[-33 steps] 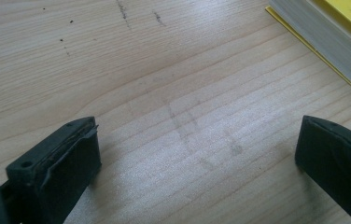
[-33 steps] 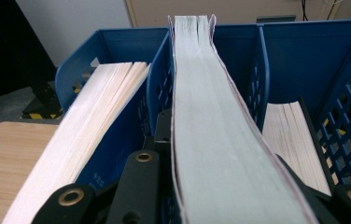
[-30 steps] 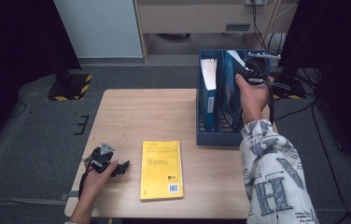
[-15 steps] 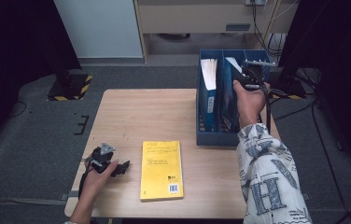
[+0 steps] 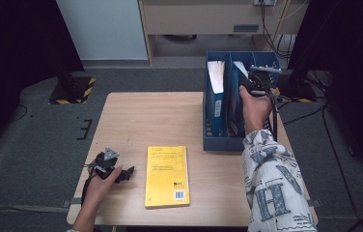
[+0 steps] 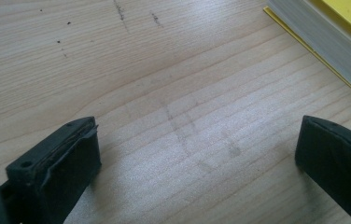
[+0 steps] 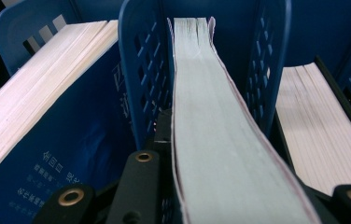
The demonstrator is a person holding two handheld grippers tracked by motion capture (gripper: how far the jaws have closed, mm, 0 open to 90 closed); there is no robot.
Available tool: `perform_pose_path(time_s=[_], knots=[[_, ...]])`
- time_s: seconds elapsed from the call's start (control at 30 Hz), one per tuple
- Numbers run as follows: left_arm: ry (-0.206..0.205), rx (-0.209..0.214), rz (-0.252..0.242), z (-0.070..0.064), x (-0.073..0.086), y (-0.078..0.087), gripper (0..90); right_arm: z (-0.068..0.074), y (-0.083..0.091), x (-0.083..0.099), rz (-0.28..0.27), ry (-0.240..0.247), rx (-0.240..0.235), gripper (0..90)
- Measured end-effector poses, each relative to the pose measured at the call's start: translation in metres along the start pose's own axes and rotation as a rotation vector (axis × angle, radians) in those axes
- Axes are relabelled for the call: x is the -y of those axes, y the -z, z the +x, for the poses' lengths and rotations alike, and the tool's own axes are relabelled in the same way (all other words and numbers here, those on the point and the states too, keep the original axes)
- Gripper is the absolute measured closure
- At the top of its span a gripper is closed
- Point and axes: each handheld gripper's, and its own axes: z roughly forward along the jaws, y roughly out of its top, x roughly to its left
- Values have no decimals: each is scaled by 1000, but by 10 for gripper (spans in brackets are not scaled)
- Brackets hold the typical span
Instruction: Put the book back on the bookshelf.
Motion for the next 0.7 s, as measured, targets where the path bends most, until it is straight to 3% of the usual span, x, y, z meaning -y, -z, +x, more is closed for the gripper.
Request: perform_pose_path(time_s=[0.47,0.7], knots=[[-2,1,0,0,0,0,0,2,-3,8,-11,23,8,735],[-1,1,0,0,0,0,0,2,3,13,18,21,-7,733]])
